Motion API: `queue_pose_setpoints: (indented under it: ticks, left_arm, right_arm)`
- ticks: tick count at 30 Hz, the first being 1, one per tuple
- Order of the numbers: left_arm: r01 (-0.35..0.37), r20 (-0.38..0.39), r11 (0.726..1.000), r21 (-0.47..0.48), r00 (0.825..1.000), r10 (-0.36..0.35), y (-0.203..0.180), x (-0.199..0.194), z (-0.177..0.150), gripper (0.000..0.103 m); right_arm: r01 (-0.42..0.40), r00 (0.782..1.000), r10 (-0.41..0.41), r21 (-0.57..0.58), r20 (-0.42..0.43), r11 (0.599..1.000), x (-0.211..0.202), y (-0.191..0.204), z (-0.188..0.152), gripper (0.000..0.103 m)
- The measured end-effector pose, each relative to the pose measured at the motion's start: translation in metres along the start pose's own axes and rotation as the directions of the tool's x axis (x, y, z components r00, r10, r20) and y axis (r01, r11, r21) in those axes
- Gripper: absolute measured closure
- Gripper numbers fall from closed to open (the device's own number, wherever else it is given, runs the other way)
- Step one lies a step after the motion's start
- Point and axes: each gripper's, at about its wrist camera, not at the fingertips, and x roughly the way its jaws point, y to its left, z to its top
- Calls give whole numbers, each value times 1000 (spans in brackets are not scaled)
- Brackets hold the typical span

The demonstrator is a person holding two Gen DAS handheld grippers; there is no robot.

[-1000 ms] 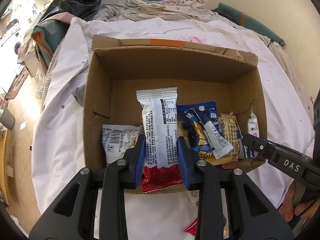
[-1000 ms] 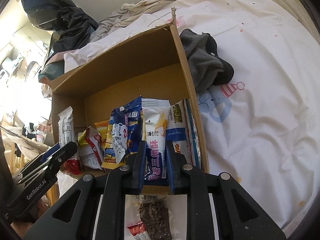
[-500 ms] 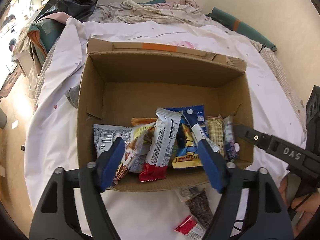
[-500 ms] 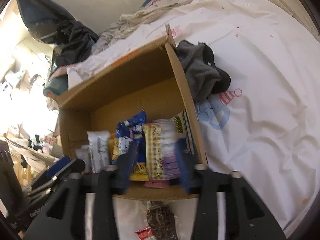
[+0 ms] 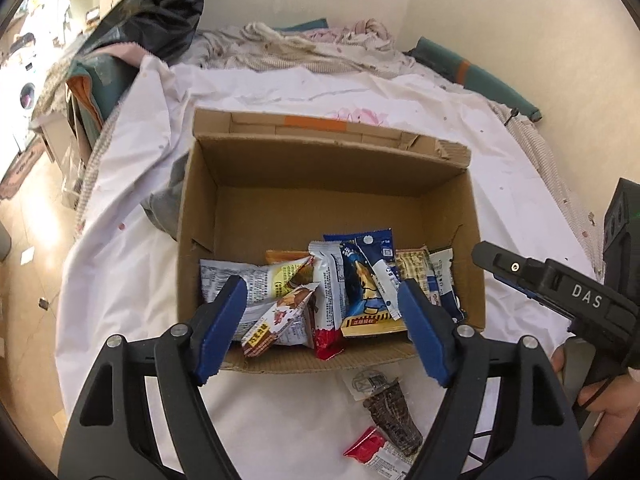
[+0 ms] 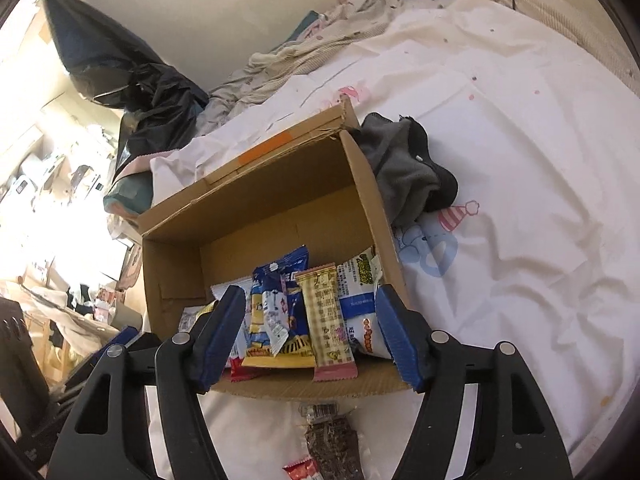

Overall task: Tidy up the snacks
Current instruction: 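Open both tools to drop the bars into the box, then grasp the red-white bar on the sheet with left tool while right tool withdraws from the box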

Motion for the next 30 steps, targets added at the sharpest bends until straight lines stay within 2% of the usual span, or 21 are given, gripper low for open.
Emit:
queue_pose_setpoints:
  ticks: [3,5,9,15,18,23,27,30]
  left_arm:
    - [-6,22,1000,-9,1000,6,5,-13,-4,28]
    - [-11,41,999,-48,999,13,13,-21,-8,28]
    - [-31,31,995,-96,999,34,28,-31,-17,28]
    - [-94,-34,985,-147,995,90,40,-33,-39,28]
    - [-128,-103,974,-187,989,110,43,-28,-55,28]
    - [-148,-235,953,-266,968,85,39,-17,-89,28]
    - [-180,-327,934,-310,942,73,21,-5,-122,28]
    - [-184,-407,926,-329,913,36,-2,13,-148,28]
  right_arm:
    - [9,1000,-9,-15,-4,1000,-7,1,-6,33]
    - [6,1000,-6,-20,-17,1000,-12,1,-11,33]
    - [14,999,-15,-46,-33,999,-26,2,-25,33]
    - [40,997,-42,-41,-64,998,-37,-3,-46,32]
    - [37,996,-34,29,-80,999,-40,-14,-53,32]
    - [62,992,-51,96,-116,993,-37,-30,-61,32]
    - [86,987,-72,95,-146,992,-36,-36,-66,32]
    - [78,985,-58,123,-162,989,-35,-42,-68,32]
